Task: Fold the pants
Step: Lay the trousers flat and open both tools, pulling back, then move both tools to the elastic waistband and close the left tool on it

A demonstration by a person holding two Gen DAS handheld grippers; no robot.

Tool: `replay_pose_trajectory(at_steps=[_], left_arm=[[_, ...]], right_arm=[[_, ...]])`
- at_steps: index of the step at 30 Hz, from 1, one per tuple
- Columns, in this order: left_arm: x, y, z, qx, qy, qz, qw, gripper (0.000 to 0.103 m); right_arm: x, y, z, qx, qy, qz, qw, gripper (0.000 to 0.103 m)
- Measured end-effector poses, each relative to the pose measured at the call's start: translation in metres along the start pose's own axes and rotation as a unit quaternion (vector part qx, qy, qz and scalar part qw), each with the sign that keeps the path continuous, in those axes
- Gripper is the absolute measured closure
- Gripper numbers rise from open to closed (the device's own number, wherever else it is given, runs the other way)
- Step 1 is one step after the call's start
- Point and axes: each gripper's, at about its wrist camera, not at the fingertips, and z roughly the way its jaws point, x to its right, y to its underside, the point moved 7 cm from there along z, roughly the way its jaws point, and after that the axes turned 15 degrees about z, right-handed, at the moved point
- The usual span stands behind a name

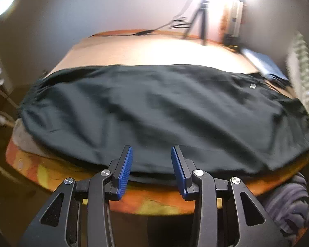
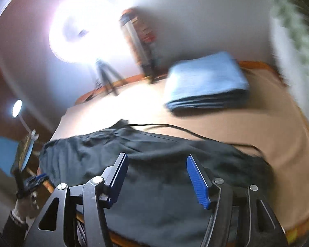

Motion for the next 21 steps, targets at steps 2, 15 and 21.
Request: replay_pose_trajectory(at_steps=[2,15,21], left_arm=[[-0.014,0.006,0.006,-0.011,-0.015,-0.011,0.9998,0.066],[-0.076,0.026,-0.003,-0.004,-0.078,-0.076,0.9941,0.066],[-0.099,0.027,-0.005,0.0,-0.094,-0.096,0.9909,0.066]], right_arm=[[-0.023,-0.008,0.035,-0.031,-0.014,-0.016,0.999,0.04],[-0.076,-0.033,0.202,-0.131,0.011,-0.089,0.987,0.034],[-0.086,-0.022,0.223,-0.157,-0.011,-0.092,0.983,0.076]])
